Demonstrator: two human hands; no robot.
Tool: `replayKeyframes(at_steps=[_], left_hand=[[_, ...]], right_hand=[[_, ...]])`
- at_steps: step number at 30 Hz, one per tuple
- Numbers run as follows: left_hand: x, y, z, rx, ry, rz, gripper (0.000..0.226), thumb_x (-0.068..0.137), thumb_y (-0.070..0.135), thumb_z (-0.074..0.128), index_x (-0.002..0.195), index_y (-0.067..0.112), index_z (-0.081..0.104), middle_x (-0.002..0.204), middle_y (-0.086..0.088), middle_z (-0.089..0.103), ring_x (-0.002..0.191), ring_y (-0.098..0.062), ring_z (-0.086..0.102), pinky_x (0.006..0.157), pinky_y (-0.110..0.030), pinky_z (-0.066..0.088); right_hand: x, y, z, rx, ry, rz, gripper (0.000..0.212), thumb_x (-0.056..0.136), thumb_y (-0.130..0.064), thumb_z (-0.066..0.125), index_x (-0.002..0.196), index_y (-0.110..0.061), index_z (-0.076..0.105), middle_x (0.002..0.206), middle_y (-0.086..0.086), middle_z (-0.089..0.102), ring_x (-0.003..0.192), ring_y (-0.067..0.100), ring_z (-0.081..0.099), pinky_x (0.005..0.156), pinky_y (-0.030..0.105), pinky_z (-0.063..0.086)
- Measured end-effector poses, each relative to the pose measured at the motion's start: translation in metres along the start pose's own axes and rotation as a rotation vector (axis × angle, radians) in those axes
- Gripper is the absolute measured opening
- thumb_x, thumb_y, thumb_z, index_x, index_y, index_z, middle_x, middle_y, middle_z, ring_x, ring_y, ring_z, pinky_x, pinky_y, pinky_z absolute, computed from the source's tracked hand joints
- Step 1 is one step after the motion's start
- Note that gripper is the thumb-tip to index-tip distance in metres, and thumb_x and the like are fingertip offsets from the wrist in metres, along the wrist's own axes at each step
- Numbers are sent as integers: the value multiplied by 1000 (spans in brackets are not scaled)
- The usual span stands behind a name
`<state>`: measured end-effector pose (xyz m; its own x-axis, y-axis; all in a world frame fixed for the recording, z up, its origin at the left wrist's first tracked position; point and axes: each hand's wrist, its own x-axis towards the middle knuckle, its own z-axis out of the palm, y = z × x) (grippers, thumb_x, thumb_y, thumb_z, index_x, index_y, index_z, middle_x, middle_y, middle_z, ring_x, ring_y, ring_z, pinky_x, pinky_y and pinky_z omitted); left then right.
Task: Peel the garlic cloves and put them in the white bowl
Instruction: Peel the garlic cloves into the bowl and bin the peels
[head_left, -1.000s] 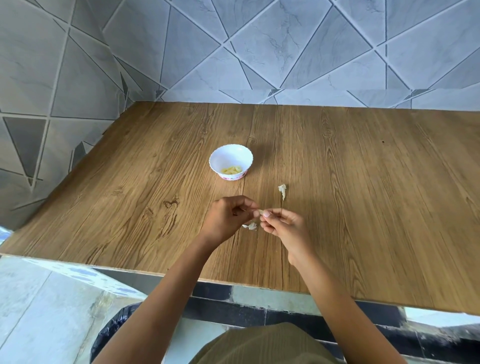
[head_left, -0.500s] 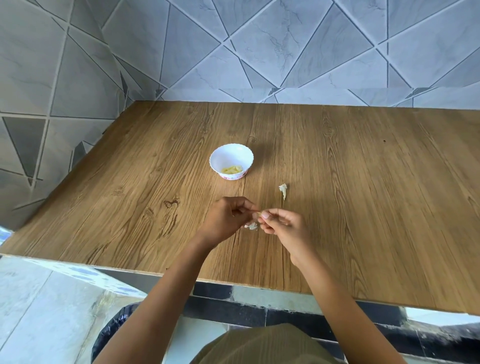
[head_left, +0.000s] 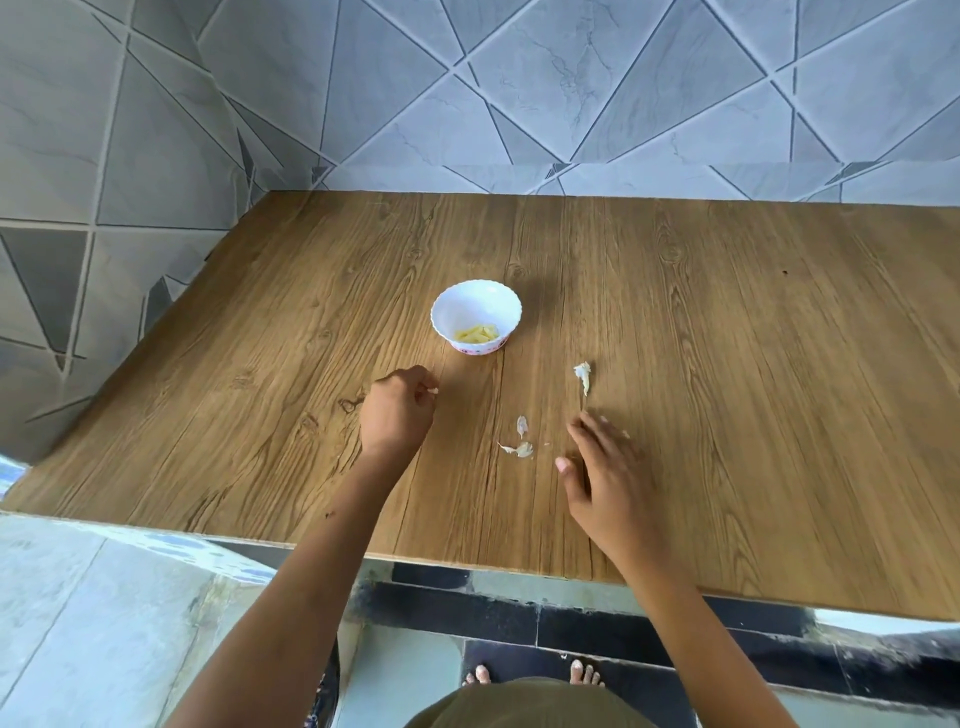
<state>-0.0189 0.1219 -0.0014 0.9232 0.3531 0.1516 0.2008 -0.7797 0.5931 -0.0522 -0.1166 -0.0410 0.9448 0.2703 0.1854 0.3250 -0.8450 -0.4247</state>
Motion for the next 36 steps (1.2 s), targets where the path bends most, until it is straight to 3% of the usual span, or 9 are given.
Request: replayKeyframes(at_steps=[4,11,17,19,22,26,30,33,36], left_hand=[[-1,-1,3,96,-42,101,20,84,4,55,98,7,70,99,-13,66,81,-31,63,68,-39,52],[-8,5,-5,74,-87,137,29,83,3,55,107,12,68,109,-6,66,85,-26,64,71,-36,53],[-28,23,-4,73,-393,231,26,84,0,49,102,2,67,98,-12,68,90,-27,64,81,-37,52],[-30,29,-1,130,-468,252,19,83,5,56,100,2,65,97,-13,63,89,-26,60,77,-36,51],[-32,43,7,133,-538,286,28,78,9,68,106,4,64,104,-10,58,90,-21,56,74,-27,45],[-37,58,21,167,-497,341,31,80,8,67,110,10,67,108,-9,61,90,-18,59,74,-19,42],[-45,61,25,211,-419,338,21,86,7,60,103,11,72,107,-5,67,90,-18,64,79,-27,51],[-51,64,28,246,-357,348,21,88,5,53,97,9,72,100,-6,68,85,-21,65,72,-31,52],[-54,69,32,326,-303,307,17,89,7,51,92,9,68,93,-6,65,78,-23,63,61,-30,47]], right_hand=[[2,-3,-4,-28,7,1,44,95,-25,52,134,-7,49,147,9,38,139,24,30,117,42,19],[2,-11,-1,-4,-4,14,45,95,-26,53,135,-7,47,147,9,39,139,23,30,117,40,17],[-5,-12,4,92,3,65,50,94,-29,53,138,-8,42,147,8,39,140,21,27,116,35,17],[-8,-6,4,47,-3,71,54,95,-32,51,141,-8,38,149,8,35,142,21,24,118,39,17],[-9,2,2,26,-17,59,56,95,-34,49,143,-9,35,151,7,31,143,20,21,118,39,14],[-10,4,1,68,5,42,55,95,-34,50,142,-9,37,150,6,33,142,20,22,118,35,12],[-10,8,0,112,39,41,53,94,-31,52,140,-8,40,148,6,37,141,20,25,116,32,11],[-10,9,-2,163,70,47,51,93,-28,55,138,-7,44,145,8,42,139,21,30,116,34,16],[-12,6,-7,327,80,59,47,92,-22,58,135,-6,48,139,8,49,133,21,40,112,39,31]])
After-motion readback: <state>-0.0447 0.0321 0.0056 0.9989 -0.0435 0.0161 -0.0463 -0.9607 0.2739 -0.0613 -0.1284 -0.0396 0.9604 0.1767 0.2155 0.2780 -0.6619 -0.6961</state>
